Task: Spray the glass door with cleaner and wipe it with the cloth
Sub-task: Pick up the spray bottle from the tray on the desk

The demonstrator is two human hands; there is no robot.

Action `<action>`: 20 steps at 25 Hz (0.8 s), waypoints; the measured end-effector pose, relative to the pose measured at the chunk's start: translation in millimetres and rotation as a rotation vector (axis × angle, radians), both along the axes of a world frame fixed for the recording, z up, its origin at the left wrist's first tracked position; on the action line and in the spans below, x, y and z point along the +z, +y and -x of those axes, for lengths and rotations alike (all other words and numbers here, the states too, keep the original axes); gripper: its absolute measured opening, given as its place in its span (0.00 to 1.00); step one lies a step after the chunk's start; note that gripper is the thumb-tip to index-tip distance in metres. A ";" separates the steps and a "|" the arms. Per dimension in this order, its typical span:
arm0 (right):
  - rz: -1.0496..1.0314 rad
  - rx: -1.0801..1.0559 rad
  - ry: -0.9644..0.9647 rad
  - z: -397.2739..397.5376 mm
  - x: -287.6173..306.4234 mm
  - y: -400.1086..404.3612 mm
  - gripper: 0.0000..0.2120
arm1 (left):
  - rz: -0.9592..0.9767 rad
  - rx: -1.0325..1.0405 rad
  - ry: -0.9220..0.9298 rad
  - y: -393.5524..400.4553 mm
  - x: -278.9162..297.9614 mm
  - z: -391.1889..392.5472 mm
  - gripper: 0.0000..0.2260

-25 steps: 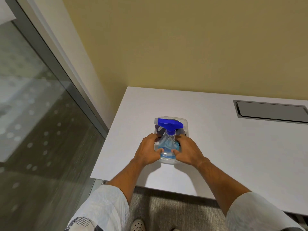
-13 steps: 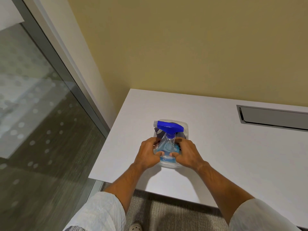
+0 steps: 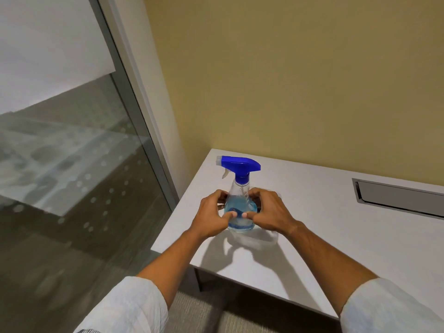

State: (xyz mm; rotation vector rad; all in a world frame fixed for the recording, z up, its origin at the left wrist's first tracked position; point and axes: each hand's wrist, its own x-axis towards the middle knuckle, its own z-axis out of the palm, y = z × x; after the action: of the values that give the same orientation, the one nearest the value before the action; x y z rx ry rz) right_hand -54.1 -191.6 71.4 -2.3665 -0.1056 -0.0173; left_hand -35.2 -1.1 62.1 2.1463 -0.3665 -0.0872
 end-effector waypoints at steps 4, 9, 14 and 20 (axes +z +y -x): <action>0.027 0.060 -0.037 15.9 19.7 27.9 0.22 | 0.013 0.038 -0.027 33.4 19.8 27.6 0.19; 0.034 0.210 -0.047 46.4 48.2 72.3 0.21 | 0.063 0.095 -0.059 83.7 41.3 75.1 0.19; 0.031 0.336 -0.080 99.8 70.7 128.0 0.21 | 0.049 0.155 -0.120 139.1 61.5 146.0 0.18; -0.050 0.468 -0.119 184.4 102.8 207.3 0.20 | 0.056 0.260 -0.164 219.5 93.5 251.0 0.19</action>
State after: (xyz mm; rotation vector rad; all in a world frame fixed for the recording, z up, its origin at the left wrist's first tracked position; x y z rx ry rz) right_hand -238.5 15.7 174.1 -2.2360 -0.7035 0.0646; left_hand -286.2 218.5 155.5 2.1325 -0.1779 0.2452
